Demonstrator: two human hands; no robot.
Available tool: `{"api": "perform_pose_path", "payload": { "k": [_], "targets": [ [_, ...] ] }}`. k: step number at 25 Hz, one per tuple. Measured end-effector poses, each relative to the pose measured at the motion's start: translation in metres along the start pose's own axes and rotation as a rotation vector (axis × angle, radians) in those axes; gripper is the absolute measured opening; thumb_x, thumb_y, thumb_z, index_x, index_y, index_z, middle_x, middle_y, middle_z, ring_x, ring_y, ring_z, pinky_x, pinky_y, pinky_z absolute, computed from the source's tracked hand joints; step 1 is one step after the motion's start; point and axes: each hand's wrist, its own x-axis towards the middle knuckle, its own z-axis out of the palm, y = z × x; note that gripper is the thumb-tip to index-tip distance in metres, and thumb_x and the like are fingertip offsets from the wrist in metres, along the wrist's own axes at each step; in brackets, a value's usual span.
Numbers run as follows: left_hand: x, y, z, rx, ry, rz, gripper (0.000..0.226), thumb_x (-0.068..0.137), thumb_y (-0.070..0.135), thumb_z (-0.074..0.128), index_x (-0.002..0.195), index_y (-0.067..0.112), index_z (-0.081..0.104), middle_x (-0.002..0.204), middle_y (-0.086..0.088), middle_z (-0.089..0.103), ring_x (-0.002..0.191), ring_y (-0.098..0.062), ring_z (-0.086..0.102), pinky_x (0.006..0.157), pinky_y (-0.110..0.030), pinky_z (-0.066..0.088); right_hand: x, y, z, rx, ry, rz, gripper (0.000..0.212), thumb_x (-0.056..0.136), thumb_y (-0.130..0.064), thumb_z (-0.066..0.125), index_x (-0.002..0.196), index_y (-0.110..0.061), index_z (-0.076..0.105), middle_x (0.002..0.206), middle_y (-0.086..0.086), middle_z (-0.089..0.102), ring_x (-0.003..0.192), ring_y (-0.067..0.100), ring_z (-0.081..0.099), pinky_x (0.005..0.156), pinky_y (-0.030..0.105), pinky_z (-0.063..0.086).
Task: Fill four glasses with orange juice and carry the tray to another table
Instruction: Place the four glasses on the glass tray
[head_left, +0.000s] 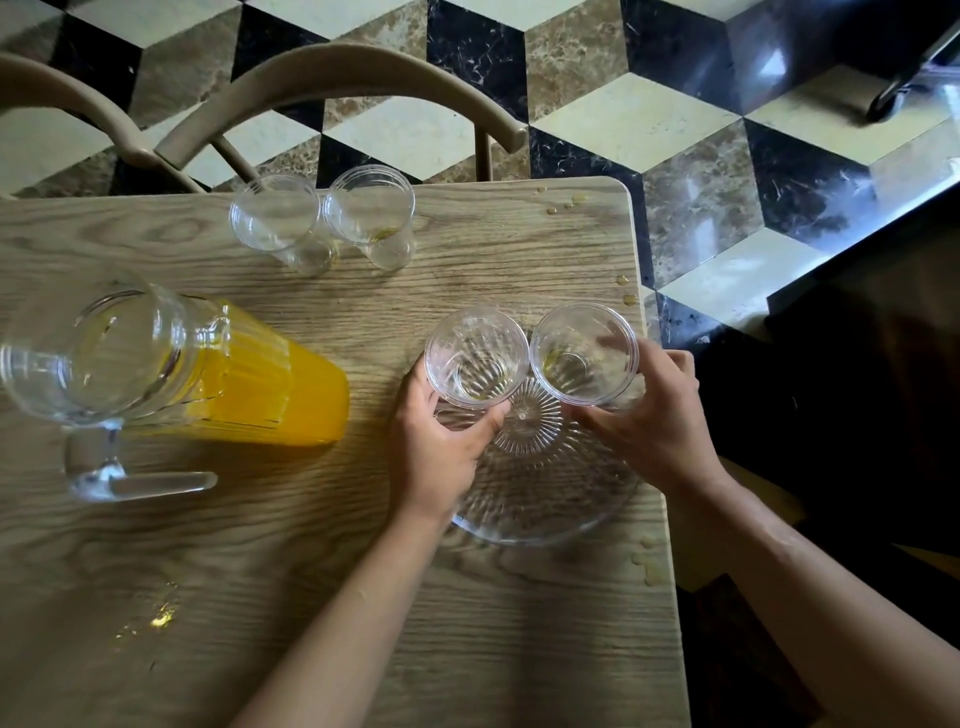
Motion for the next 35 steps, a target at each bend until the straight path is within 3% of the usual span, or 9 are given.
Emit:
{"api": "perform_pose_path", "payload": {
  "k": [4, 8, 13, 15, 18, 21, 26, 29, 35],
  "targets": [
    [-0.01, 0.009, -0.011, 0.042, 0.014, -0.072, 0.103, 0.07, 0.016, 0.095, 0.156, 0.009, 0.04, 0.153, -0.017, 0.051, 0.142, -0.017, 0.048, 0.119, -0.033, 0.04, -0.002, -0.004, -0.007, -0.082, -0.033, -0.005, 0.102, 0.061, -0.041, 0.094, 0.149, -0.02, 0.046, 0.132, 0.002, 0.06, 0.114, 0.019, 0.046, 0.104, 0.052, 0.041],
    [-0.02, 0.021, -0.025, 0.092, 0.034, 0.036, 0.099, 0.07, 0.021, 0.096, 0.154, 0.01, 0.044, 0.146, 0.004, 0.05, 0.136, -0.008, 0.051, 0.117, -0.031, 0.043, -0.009, -0.01, -0.019, -0.062, -0.038, -0.055, 0.112, 0.061, -0.037, 0.096, 0.153, -0.013, 0.038, 0.14, 0.009, 0.054, 0.126, 0.023, 0.051, 0.111, 0.043, 0.039],
    [-0.036, 0.046, -0.033, 0.119, 0.039, 0.127, 0.095, 0.072, 0.029, 0.095, 0.15, 0.005, 0.046, 0.149, -0.004, 0.051, 0.14, -0.018, 0.052, 0.119, -0.04, 0.044, -0.021, -0.029, -0.04, -0.041, -0.02, -0.069, 0.118, 0.061, -0.059, 0.085, 0.156, -0.012, 0.031, 0.154, 0.007, 0.045, 0.135, 0.003, 0.036, 0.112, 0.024, 0.028],
    [-0.046, 0.059, -0.037, 0.192, 0.047, 0.181, 0.097, 0.074, 0.046, 0.09, 0.15, 0.006, 0.046, 0.148, -0.007, 0.051, 0.14, -0.022, 0.051, 0.117, -0.046, 0.045, -0.03, -0.043, -0.049, -0.035, -0.035, -0.085, 0.121, 0.062, -0.068, 0.077, 0.158, -0.013, 0.027, 0.157, 0.008, 0.041, 0.135, 0.001, 0.031, 0.113, 0.025, 0.027],
    [-0.057, 0.085, -0.042, 0.24, 0.049, 0.269, 0.101, 0.075, 0.064, 0.079, 0.151, 0.008, 0.044, 0.148, -0.01, 0.05, 0.14, -0.024, 0.049, 0.114, -0.051, 0.047, -0.038, -0.065, -0.063, -0.028, -0.053, -0.108, 0.124, 0.062, -0.076, 0.069, 0.159, -0.012, 0.024, 0.159, 0.011, 0.037, 0.143, 0.014, 0.034, 0.117, 0.036, 0.032],
    [-0.06, 0.112, -0.046, 0.256, 0.061, 0.3, 0.099, 0.076, 0.062, 0.078, 0.152, 0.008, 0.044, 0.149, -0.009, 0.051, 0.14, -0.018, 0.048, 0.116, -0.043, 0.045, -0.037, -0.085, -0.072, 0.014, -0.086, -0.151, 0.124, 0.063, -0.074, 0.07, 0.159, -0.011, 0.024, 0.159, 0.012, 0.037, 0.145, 0.022, 0.036, 0.119, 0.043, 0.034],
    [-0.061, 0.154, -0.054, 0.314, 0.129, 0.33, 0.098, 0.077, 0.06, 0.078, 0.152, 0.007, 0.044, 0.149, -0.008, 0.052, 0.134, -0.008, 0.044, 0.109, -0.005, 0.029, -0.02, -0.108, -0.081, 0.023, -0.138, -0.265, 0.124, 0.063, -0.08, 0.065, 0.159, -0.014, 0.023, 0.162, 0.01, 0.033, 0.147, 0.021, 0.033, 0.119, 0.039, 0.031],
    [-0.064, 0.175, -0.059, 0.378, 0.193, 0.374, 0.095, 0.076, 0.058, 0.077, 0.148, 0.004, 0.047, 0.142, -0.013, 0.056, 0.129, -0.014, 0.048, 0.108, -0.009, 0.031, -0.009, -0.118, -0.089, 0.045, -0.163, -0.321, 0.123, 0.062, -0.081, 0.064, 0.158, -0.015, 0.025, 0.162, 0.008, 0.032, 0.146, 0.018, 0.031, 0.118, 0.031, 0.027],
    [-0.06, 0.208, -0.089, 0.485, 0.322, 0.455, 0.088, 0.077, 0.044, 0.084, 0.146, 0.002, 0.05, 0.139, -0.016, 0.057, 0.123, -0.002, 0.042, 0.103, 0.003, 0.024, 0.01, -0.155, -0.099, 0.044, -0.213, -0.438, 0.122, 0.062, -0.084, 0.062, 0.157, -0.016, 0.028, 0.162, 0.01, 0.033, 0.147, 0.023, 0.031, 0.12, 0.045, 0.031]
  ]
}}
